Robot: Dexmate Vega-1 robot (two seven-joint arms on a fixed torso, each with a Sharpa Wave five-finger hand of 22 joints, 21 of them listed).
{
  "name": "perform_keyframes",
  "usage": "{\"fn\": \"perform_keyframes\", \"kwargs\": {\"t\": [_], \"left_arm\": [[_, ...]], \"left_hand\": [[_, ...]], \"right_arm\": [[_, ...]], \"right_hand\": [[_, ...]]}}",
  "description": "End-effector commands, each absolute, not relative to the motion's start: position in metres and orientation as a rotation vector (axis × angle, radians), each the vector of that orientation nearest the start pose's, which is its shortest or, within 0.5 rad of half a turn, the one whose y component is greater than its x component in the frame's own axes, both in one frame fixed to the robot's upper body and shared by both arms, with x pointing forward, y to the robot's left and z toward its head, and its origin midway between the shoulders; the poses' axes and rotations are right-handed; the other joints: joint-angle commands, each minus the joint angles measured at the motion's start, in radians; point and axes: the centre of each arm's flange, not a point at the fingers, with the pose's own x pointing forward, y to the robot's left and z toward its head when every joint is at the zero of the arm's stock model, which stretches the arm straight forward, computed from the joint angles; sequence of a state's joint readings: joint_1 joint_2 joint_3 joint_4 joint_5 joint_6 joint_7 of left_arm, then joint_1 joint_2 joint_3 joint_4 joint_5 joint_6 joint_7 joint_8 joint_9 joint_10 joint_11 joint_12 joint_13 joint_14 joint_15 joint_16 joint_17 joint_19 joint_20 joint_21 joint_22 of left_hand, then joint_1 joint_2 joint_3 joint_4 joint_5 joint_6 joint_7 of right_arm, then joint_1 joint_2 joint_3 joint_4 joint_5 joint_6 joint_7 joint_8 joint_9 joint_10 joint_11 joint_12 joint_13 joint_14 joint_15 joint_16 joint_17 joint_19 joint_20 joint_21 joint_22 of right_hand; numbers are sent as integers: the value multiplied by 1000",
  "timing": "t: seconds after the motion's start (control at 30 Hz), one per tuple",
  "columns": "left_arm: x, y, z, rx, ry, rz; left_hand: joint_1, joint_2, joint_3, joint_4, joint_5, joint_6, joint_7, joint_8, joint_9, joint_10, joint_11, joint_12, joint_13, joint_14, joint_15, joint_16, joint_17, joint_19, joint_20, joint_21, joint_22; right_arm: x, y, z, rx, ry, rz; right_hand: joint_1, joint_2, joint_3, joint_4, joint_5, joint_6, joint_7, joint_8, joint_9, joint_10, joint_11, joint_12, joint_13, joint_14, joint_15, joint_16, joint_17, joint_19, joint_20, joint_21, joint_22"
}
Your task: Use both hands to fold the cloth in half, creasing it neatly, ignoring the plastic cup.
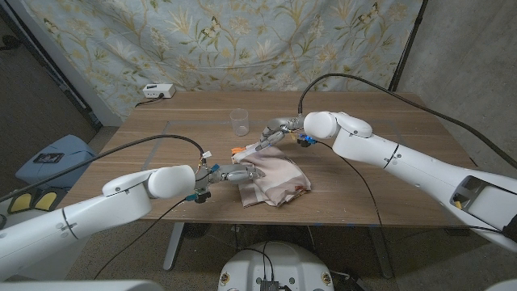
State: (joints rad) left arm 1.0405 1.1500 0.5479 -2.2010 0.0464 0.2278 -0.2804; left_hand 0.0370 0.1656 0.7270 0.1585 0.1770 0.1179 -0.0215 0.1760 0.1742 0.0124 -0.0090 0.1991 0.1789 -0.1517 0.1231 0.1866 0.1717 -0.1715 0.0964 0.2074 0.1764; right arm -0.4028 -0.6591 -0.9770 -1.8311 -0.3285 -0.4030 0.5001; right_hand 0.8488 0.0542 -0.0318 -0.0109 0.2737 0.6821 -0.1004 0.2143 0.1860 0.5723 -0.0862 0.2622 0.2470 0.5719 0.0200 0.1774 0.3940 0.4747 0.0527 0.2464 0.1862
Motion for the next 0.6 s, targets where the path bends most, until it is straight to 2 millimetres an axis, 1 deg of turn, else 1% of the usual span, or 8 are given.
{"fn": "perform_keyframes", "kwargs": {"t": [0.03,0.37,0.6], "left_arm": [[491,206,-83,1267,-350,-625],[481,215,-80,1253,-356,-594],[479,219,-80,1256,-340,-594]], "left_hand": [[5,-1,10,-3,6,4,-7,7,4,7,-2,1,4,5,2,-4,2,-43,7,-1,3],[9,-2,10,-10,5,4,-9,7,4,9,-3,1,4,7,2,-4,0,-39,5,0,3],[12,-3,10,-13,5,5,-10,7,4,11,-3,2,4,9,3,-4,0,-36,5,1,2]], "right_arm": [[592,-54,18,-1468,-376,592],[598,-51,15,-1467,-357,603],[603,-52,8,-1440,-337,615]], "right_hand": [[-5,3,-8,0,1,-9,1,-3,0,-7,-1,-8,-3,-13,-1,-1,-4,-7,2,-4,3],[-3,7,-8,-1,2,-16,0,-9,0,-11,-3,-22,-15,-36,-1,0,-16,-23,5,-12,3],[-5,11,-9,0,2,-18,0,-12,0,-9,-3,-29,-21,-42,-1,4,-23,-26,5,-14,3]]}}
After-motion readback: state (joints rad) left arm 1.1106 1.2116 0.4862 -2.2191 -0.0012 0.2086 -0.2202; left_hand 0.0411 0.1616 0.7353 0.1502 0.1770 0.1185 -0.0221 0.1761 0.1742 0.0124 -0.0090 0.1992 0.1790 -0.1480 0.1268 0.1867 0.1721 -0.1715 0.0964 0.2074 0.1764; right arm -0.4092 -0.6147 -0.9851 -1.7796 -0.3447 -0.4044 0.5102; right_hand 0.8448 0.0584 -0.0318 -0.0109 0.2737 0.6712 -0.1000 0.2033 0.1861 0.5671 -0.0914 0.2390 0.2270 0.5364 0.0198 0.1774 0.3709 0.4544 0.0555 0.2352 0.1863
